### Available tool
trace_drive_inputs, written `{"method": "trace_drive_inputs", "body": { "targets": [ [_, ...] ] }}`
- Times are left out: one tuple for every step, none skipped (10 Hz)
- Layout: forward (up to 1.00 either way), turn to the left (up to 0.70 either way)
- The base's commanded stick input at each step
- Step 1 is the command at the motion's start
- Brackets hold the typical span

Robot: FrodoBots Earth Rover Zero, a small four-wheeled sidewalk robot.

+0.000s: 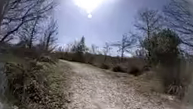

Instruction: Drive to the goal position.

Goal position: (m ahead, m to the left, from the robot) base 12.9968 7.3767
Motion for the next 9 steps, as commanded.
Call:
{"method": "trace_drive_inputs", "body": {
  "targets": [
    [0.5,0.0],
    [0.5,0.0],
    [0.5,0.0],
    [0.5,0.0],
    [0.5,0.0],
    [0.5,0.0],
    [0.5,0.0],
    [0.5,0.0],
    [0.5,0.0]
  ]
}}
